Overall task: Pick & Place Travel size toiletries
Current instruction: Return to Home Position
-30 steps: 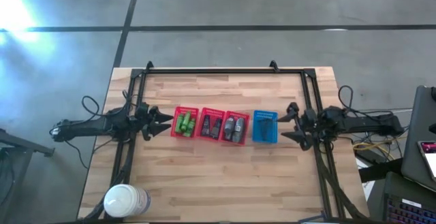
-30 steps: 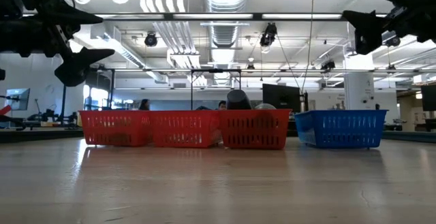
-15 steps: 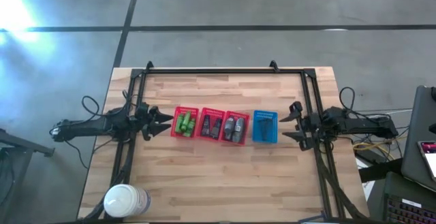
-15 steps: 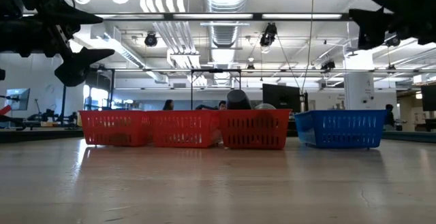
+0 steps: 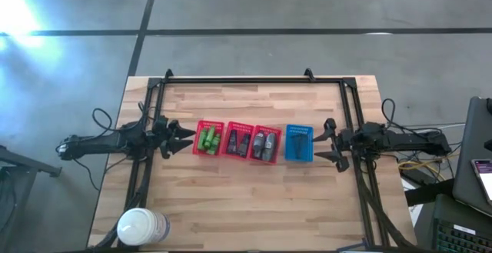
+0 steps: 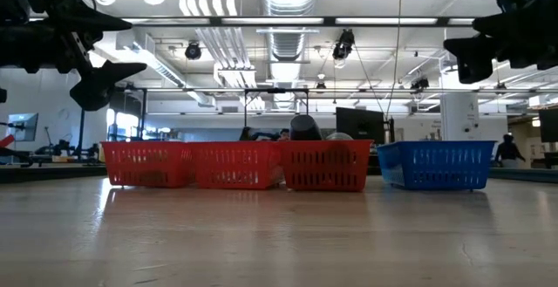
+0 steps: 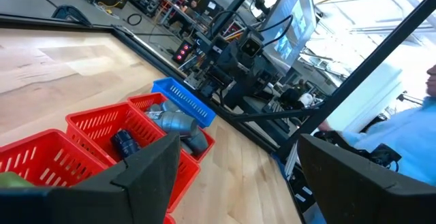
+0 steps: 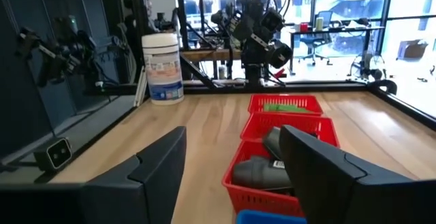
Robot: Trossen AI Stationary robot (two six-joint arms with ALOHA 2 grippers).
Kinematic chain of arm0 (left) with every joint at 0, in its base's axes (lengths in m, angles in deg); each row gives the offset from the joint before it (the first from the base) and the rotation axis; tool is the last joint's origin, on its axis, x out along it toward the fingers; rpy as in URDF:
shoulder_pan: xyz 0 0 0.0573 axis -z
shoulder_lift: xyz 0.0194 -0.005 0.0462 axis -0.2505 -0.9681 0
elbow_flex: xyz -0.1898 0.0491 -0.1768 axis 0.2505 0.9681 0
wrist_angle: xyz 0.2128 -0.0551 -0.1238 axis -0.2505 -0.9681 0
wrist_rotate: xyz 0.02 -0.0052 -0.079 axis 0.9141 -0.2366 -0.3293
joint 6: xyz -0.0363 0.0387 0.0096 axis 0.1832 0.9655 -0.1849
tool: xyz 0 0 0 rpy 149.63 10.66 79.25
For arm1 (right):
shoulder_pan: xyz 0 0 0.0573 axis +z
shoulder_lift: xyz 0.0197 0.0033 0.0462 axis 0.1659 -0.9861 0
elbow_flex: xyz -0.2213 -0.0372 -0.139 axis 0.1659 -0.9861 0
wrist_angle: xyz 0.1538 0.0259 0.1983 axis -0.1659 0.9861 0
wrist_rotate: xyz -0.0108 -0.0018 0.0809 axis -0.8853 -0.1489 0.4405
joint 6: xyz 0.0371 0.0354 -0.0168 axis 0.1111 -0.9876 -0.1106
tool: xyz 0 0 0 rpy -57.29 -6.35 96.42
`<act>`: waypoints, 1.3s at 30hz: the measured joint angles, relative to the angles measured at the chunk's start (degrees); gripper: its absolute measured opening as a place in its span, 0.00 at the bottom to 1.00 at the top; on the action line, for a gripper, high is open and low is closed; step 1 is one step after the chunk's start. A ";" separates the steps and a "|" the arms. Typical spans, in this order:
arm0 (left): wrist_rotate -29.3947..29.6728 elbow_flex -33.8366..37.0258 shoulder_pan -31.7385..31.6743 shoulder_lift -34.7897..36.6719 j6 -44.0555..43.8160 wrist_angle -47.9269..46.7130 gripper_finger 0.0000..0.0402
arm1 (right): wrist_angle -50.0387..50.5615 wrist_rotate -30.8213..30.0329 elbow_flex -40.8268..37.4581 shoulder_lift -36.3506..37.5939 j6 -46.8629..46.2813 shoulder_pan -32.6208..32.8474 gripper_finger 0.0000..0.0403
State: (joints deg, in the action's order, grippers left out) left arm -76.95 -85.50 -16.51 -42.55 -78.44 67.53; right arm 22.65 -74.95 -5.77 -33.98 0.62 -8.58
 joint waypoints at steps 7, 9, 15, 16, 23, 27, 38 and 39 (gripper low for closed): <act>0.00 -0.01 0.00 -0.02 0.00 0.02 0.75 | 0.00 -0.05 0.00 -0.20 -0.11 0.00 0.64; 0.00 -0.02 0.00 -0.02 0.00 0.02 0.75 | 0.00 -0.13 0.00 -0.27 -0.07 0.00 0.65; 0.00 -0.01 0.00 -0.02 0.00 0.03 0.75 | -0.02 -0.13 0.00 -0.27 -0.10 0.00 0.69; 0.00 -0.02 0.00 -0.02 0.00 0.04 0.75 | -0.02 -0.14 0.00 -0.24 -0.18 0.00 0.70; 0.01 -0.02 0.00 -0.02 0.00 0.05 0.75 | -0.01 -0.13 0.00 -0.24 -0.21 0.00 0.76; 0.02 -0.02 0.00 -0.02 0.00 0.07 0.75 | -0.02 -0.13 0.00 -0.24 -0.22 0.00 0.79; 0.00 -0.02 0.00 -0.02 0.00 0.09 0.75 | -0.02 -0.13 0.00 -0.22 -0.20 0.00 0.88; 0.02 -0.02 0.02 -0.02 0.00 0.09 0.75 | -0.02 -0.13 0.00 -0.22 -0.21 0.00 0.88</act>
State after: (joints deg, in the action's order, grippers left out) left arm -76.92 -85.52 -16.49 -42.57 -78.44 67.62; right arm 22.63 -75.09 -5.77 -34.21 0.41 -8.58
